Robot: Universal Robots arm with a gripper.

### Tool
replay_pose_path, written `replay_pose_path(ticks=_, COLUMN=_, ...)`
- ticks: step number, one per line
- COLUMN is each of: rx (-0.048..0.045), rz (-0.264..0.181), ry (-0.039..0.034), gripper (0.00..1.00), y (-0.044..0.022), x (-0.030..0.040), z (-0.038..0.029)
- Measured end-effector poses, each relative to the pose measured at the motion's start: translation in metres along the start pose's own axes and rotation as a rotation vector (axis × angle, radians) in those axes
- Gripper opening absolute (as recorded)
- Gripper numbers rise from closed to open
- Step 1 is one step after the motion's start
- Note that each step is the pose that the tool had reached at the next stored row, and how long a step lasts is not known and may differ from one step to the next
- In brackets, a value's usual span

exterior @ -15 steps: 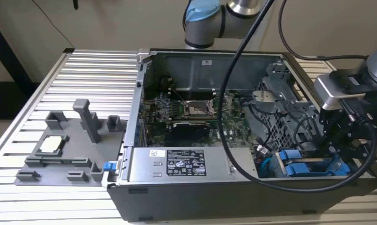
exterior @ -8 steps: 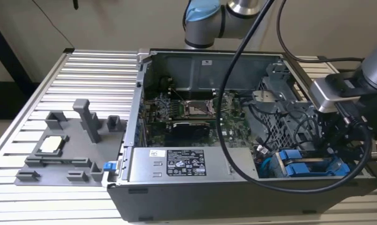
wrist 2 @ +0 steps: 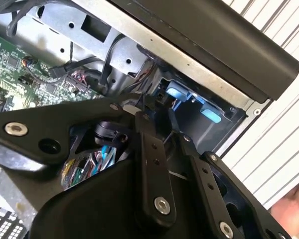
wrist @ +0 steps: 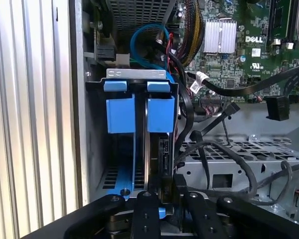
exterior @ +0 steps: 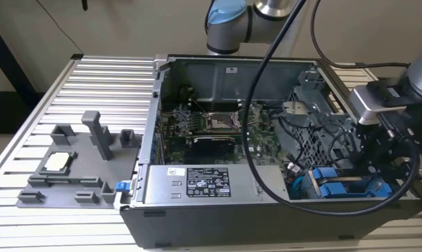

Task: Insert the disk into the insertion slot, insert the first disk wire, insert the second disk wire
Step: 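Insert the first disk wire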

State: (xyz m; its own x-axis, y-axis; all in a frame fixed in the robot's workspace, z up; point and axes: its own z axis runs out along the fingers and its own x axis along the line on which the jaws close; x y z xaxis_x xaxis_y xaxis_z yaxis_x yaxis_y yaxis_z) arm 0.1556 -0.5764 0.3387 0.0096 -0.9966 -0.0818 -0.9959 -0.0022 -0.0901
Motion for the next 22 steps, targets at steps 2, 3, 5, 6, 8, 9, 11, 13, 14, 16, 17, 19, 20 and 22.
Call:
replay_pose_path(ticks=2, rx=0.0000, rz=0.000, ry=0.0000, gripper=0.27, y=-0.0008, x=-0.0007, z=-0.0090)
replay_pose_path(ticks=3, rx=0.0000, rz=0.000, ry=0.0001, gripper=0.27, y=-0.0012, x=-0.0011, z=-0.0136)
replay_pose_path(ticks=5, rx=0.0001, rz=0.000, ry=0.0001, gripper=0.27, y=-0.0020, x=-0.0018, z=-0.0225)
replay_pose_path(ticks=6, rx=0.0001, rz=0.000, ry=0.0002, gripper=0.27, y=-0.0024, x=-0.0022, z=-0.0270)
replay_pose_path(ticks=8, rx=0.0002, rz=0.000, ry=0.0002, gripper=0.27, y=-0.0032, x=-0.0029, z=-0.0361)
replay_pose_path(ticks=9, rx=0.0004, rz=0.000, ry=0.0003, gripper=0.27, y=-0.0036, x=-0.0033, z=-0.0405)
replay_pose_path(ticks=11, rx=0.0007, rz=0.000, ry=0.0004, gripper=0.27, y=-0.0044, x=-0.0040, z=-0.0482)
replay_pose_path(ticks=13, rx=0.0048, rz=0.000, ry=0.0000, gripper=0.27, y=-0.0039, x=-0.0042, z=-0.0496)
replay_pose_path(ticks=14, rx=0.0047, rz=0.000, ry=-0.0001, gripper=0.27, y=-0.0040, x=-0.0042, z=-0.0496)
replay_pose_path(ticks=16, rx=0.0048, rz=0.000, ry=0.0000, gripper=0.27, y=-0.0040, x=-0.0042, z=-0.0497)
replay_pose_path(ticks=17, rx=0.0048, rz=0.000, ry=0.0000, gripper=0.27, y=-0.0040, x=-0.0042, z=-0.0497)
replay_pose_path(ticks=19, rx=-0.0050, rz=0.001, ry=0.0004, gripper=0.27, y=-0.0039, x=-0.0046, z=-0.0498)
replay_pose_path(ticks=20, rx=-0.0160, rz=0.002, ry=0.0000, gripper=0.27, y=-0.0038, x=-0.0046, z=-0.0497)
replay_pose_path(ticks=22, rx=-0.0316, rz=0.003, ry=-0.0021, gripper=0.27, y=-0.0036, x=-0.0056, z=-0.0496)
